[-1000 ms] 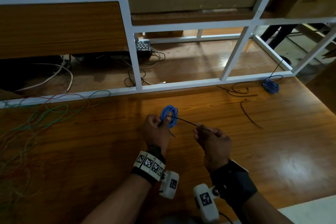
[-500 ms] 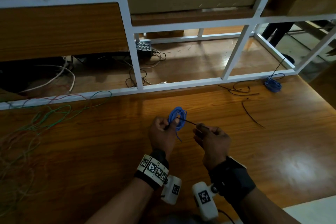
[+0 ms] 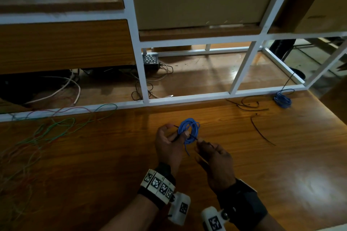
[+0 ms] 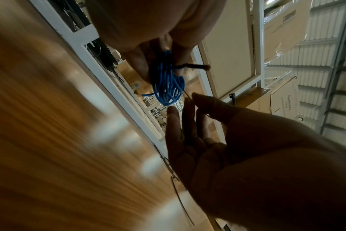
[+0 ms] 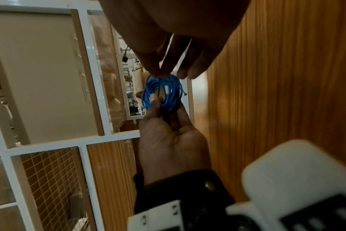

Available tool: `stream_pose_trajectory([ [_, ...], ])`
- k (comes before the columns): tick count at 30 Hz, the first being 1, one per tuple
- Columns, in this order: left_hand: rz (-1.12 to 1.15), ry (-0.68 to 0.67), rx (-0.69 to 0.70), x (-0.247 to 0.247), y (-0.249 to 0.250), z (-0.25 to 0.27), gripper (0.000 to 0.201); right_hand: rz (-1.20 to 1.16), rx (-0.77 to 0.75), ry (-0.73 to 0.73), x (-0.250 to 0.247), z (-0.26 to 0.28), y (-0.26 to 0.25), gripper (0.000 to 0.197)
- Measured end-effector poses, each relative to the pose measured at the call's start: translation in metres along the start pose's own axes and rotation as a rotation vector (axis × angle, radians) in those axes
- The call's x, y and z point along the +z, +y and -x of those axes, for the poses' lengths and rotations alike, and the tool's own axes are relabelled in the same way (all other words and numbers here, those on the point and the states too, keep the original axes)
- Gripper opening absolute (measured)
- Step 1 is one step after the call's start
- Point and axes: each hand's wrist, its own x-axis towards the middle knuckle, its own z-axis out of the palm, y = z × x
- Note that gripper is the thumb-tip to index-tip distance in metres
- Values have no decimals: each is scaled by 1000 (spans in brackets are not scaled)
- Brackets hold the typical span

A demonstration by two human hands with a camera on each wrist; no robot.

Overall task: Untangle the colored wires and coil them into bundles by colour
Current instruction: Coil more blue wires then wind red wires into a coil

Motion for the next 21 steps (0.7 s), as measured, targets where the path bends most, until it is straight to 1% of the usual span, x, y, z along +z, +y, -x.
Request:
stream_pose_trajectory([
  [2,39,16,-53,1,3,-3,70,61,-40,-83,-3,1,-3,24],
  [3,48,29,-64,0,3,-4,75,97,-82,-111,-6,0,-6,22],
  [4,51,36,-68,0,3,-5,76,148,-134,-132,-9,-2,-8,21],
  [5,53,39,-69,0,5,-6,74,204,-181,-153,-12,-3,-12,22],
  [6,46,37,-67,0,5,-7,68,249,-226,-175,-16,-4,-15,21],
  [8,1,34,-65,0,5,-8,47,313,-285,-229,-22,-6,-22,21],
  [9,-20,36,-62,-1,5,-8,40,336,-302,-250,-25,-7,-26,21],
  [11,-15,33,-70,0,7,-7,41,369,-347,-272,-30,-12,-31,24],
  [13,-12,20,-59,0,6,-7,45,410,-411,-270,-34,-16,-36,21],
  [15,-39,-19,-30,-2,5,-7,41,446,-493,-246,-38,-16,-39,17],
  [16,-70,-56,-16,-3,5,-7,38,463,-540,-229,-39,-15,-41,18],
  [19,-206,-197,-25,-6,2,-9,42,608,-706,-175,-37,-5,-44,36],
  [21,-316,-252,-18,-7,3,-8,39,724,-800,-130,-31,-3,-47,41],
])
